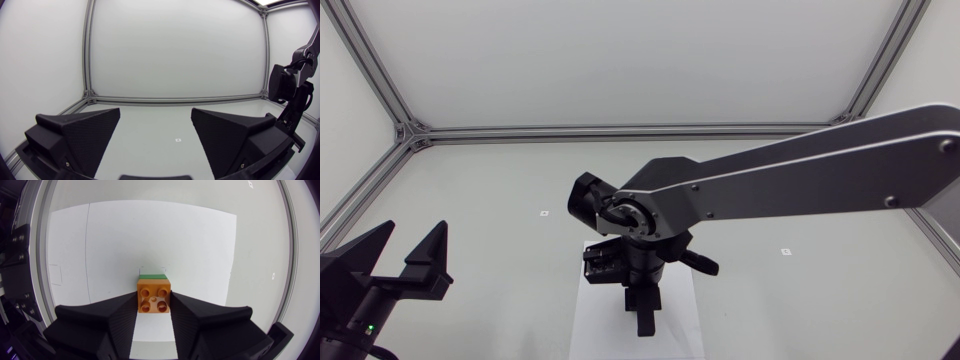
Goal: Pick up the orange 2x2 brick with the right arm and stack it on top of the green 2x2 brick in the center
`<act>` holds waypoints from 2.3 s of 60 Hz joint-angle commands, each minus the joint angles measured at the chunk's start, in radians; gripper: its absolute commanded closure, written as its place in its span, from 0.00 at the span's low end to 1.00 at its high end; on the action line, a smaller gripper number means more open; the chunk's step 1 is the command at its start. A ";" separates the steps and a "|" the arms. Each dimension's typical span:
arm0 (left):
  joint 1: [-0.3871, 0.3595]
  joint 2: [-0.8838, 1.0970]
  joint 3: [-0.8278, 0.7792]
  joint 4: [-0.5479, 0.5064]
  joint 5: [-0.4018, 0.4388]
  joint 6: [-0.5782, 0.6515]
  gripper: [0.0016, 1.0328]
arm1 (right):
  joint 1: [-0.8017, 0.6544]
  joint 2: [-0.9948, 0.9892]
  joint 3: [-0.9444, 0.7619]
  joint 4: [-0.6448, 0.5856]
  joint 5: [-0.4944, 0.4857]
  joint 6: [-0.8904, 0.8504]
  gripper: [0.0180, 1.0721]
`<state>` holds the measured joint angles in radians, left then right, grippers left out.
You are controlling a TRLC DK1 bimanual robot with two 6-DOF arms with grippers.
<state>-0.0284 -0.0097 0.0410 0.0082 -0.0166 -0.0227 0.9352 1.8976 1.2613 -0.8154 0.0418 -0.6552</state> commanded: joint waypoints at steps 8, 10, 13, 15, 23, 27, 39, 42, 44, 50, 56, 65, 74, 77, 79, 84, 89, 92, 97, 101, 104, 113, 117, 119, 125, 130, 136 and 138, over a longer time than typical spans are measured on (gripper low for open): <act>-0.001 -0.004 -0.041 -0.011 0.003 0.006 0.04 | -0.012 0.069 -0.013 -0.004 -0.049 -0.011 0.79; -0.001 -0.004 -0.041 -0.011 0.003 0.006 0.04 | -0.015 0.069 -0.016 -0.002 -0.060 -0.012 0.79; -0.001 -0.004 -0.041 -0.011 0.003 0.006 0.04 | -0.018 0.069 -0.020 0.001 -0.068 -0.012 0.79; -0.001 -0.004 -0.041 -0.011 0.003 0.006 0.04 | -0.019 0.069 -0.023 0.002 -0.074 -0.011 0.79; -0.001 -0.004 -0.041 -0.011 0.003 0.006 0.04 | -0.013 0.051 -0.031 0.004 -0.074 0.005 0.79; -0.001 -0.004 -0.041 -0.011 0.003 0.006 0.04 | -0.004 0.046 -0.033 0.007 -0.074 0.016 0.79; -0.001 -0.004 -0.041 -0.011 0.003 0.006 0.04 | 0.007 0.084 -0.020 0.013 -0.065 0.032 0.79; -0.001 -0.004 -0.041 -0.011 0.003 0.006 0.04 | 0.005 0.098 -0.017 0.013 -0.065 0.032 0.79; -0.001 -0.004 -0.041 -0.011 0.003 0.006 0.04 | 0.004 0.104 -0.017 0.016 -0.065 0.032 0.79; -0.001 -0.004 -0.041 -0.011 0.003 0.006 0.04 | 0.002 0.115 -0.025 0.025 -0.068 0.034 0.79; -0.001 -0.004 -0.041 -0.011 0.003 0.006 0.04 | -0.001 0.118 -0.039 0.035 -0.069 0.031 0.79; -0.001 -0.004 -0.041 -0.011 0.003 0.006 0.04 | -0.009 0.121 -0.056 0.048 -0.072 0.014 0.79; -0.001 -0.004 -0.041 -0.011 0.003 0.006 0.04 | -0.013 0.127 -0.051 0.050 -0.072 0.014 0.79; -0.001 -0.004 -0.041 -0.011 0.003 0.006 0.04 | -0.015 0.130 -0.050 0.050 -0.072 0.014 0.78; -0.001 -0.004 -0.041 -0.011 0.003 0.006 0.04 | -0.015 0.130 -0.051 0.051 -0.072 0.014 0.78; -0.001 -0.004 -0.041 -0.011 0.003 0.006 0.04 | -0.018 0.129 -0.051 0.051 -0.071 0.016 0.77; -0.001 -0.004 -0.041 -0.011 0.003 0.006 0.04 | -0.022 0.118 -0.051 0.051 -0.071 0.019 0.65; -0.001 -0.004 -0.041 -0.011 0.003 0.006 0.04 | -0.026 0.113 -0.053 0.051 -0.071 0.019 0.56; -0.001 -0.004 -0.041 -0.011 0.003 0.006 0.04 | -0.027 0.104 -0.057 0.050 -0.069 0.017 0.54; -0.001 -0.004 -0.041 -0.011 0.003 0.006 0.04 | -0.030 0.100 -0.060 0.047 -0.068 0.012 0.54; -0.001 -0.004 -0.041 -0.011 0.003 0.006 0.04 | -0.035 0.093 -0.062 0.045 -0.068 0.008 0.54; -0.001 -0.004 -0.041 -0.011 0.003 0.006 0.04 | -0.041 0.086 -0.063 0.042 -0.069 0.003 0.54; -0.001 -0.004 -0.041 -0.011 0.003 0.006 0.04 | -0.041 0.081 -0.065 0.042 -0.069 0.003 0.47; -0.001 -0.004 -0.041 -0.011 0.003 0.006 0.04 | -0.041 0.080 -0.065 0.044 -0.069 0.003 0.46; -0.001 -0.004 -0.041 -0.011 0.003 0.006 0.04 | -0.044 0.069 -0.063 0.044 -0.069 0.003 0.39; -0.001 -0.004 -0.041 -0.011 0.003 0.006 0.04 | -0.044 0.060 -0.063 0.048 -0.069 0.003 0.22; -0.001 -0.004 -0.041 -0.011 0.003 0.006 0.04 | -0.044 0.054 -0.062 0.056 -0.071 0.003 0.16; -0.001 -0.004 -0.041 -0.011 0.003 0.006 0.04 | -0.044 0.051 -0.062 0.061 -0.072 0.005 0.16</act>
<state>-0.0284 -0.0097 0.0410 0.0082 -0.0166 -0.0227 0.8948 1.9583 1.2217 -0.7578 -0.0288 -0.6361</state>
